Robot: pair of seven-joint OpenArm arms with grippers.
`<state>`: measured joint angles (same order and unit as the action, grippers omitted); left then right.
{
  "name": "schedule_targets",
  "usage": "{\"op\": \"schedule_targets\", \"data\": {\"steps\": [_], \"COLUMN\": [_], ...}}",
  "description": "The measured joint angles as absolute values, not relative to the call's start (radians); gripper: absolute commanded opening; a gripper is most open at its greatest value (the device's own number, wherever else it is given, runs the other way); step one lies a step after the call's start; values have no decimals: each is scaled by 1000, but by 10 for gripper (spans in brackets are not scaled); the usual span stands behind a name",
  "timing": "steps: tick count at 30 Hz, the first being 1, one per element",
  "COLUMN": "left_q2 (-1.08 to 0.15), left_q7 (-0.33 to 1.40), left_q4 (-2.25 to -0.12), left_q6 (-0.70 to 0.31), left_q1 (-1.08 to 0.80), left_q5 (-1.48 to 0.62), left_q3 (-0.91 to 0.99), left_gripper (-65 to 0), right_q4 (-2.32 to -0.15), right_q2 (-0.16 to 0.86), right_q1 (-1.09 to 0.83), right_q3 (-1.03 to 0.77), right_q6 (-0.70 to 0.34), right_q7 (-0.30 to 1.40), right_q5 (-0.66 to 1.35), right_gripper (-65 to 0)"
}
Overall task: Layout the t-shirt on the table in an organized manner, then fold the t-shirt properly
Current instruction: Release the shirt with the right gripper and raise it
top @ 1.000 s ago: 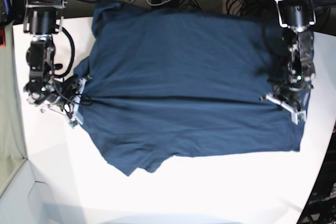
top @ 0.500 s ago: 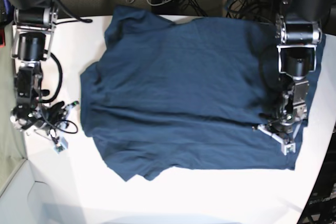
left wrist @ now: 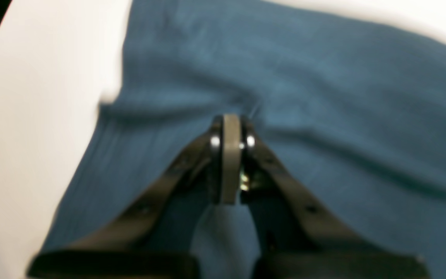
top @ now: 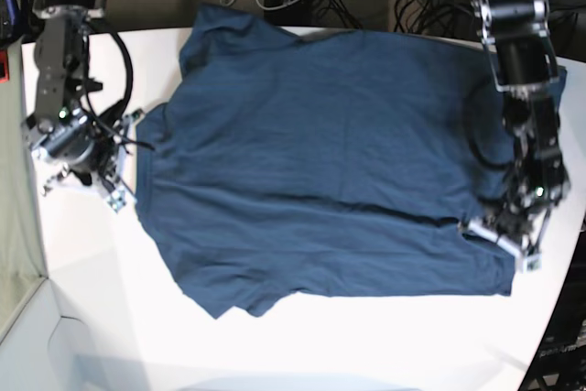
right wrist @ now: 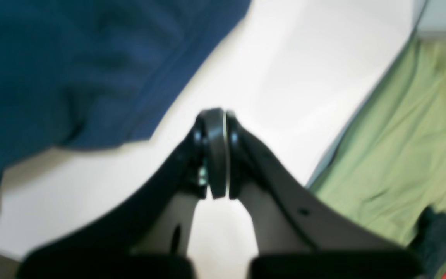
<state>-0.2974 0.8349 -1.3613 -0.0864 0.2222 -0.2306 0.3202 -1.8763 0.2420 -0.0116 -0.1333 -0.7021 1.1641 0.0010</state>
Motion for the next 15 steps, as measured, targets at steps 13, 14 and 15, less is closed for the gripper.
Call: {"op": "schedule_targets", "data": {"steps": [13, 14, 15], "left_q2": [-344, -348, -350], "left_q7": [572, 567, 567], "left_q4": [-1127, -1118, -1116], "left_q6": [-105, -104, -104], "left_q1": [75, 82, 82], "left_q5": [-256, -255, -255], "left_q3": [341, 343, 344], "left_gripper": [-648, -648, -648], "right_q4": [-1973, -1973, -1973], "right_q2": [37, 25, 12], "right_q1": [-264, -278, -292], "right_q3": [-290, -289, -287], "right_q6": [-702, -702, -702], "right_q7": [1167, 1166, 1167], "right_q5": [0, 4, 3], "right_gripper": [-346, -346, -346]}}
